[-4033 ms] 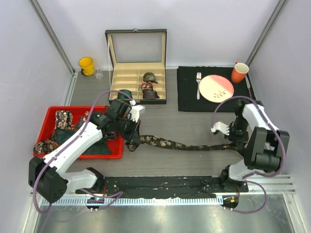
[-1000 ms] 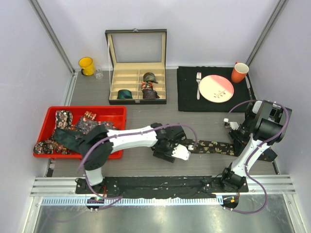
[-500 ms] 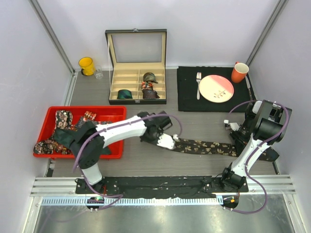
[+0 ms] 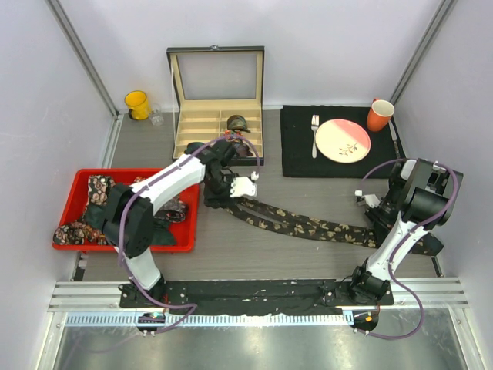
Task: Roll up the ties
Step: Flatten out the tie at the center of the board.
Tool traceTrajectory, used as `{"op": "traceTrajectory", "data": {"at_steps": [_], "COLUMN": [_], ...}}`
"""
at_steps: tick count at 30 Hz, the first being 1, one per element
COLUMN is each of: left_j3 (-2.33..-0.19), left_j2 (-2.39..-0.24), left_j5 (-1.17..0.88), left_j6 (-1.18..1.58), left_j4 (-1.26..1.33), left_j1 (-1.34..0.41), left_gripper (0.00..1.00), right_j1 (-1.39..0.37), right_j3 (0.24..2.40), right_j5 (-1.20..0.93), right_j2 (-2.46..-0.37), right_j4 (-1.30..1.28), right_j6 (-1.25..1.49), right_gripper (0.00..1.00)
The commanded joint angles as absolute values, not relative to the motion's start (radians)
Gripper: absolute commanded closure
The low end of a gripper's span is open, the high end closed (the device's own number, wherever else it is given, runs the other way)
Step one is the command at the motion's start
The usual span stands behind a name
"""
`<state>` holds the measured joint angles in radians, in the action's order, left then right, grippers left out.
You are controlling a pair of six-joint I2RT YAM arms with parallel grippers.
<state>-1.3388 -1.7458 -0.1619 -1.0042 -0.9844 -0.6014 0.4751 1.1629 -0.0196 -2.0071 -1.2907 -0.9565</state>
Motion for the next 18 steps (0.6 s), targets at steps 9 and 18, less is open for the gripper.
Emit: {"op": "traceTrajectory", "data": {"at_steps": [9, 18], "left_j3": [-1.358, -1.318], "left_j2": [-1.614, -1.696], "left_j5": [-0.534, -0.502], "left_j6": [-1.051, -1.143], "left_j4": [-0.950, -0.867], "left_j1": [-0.572, -0.660], "left_gripper": [0.42, 0.44], "right_j1": [0.485, 0.485], "right_j3": [1.219, 1.241], "right_j5": [-0.066, -0.083], "right_j2": [-1.990, -2.009], "right_j4": [-1.075, -1.094], "right_j6": [-1.045, -1.031], "right_gripper": [0.72, 0.72]}}
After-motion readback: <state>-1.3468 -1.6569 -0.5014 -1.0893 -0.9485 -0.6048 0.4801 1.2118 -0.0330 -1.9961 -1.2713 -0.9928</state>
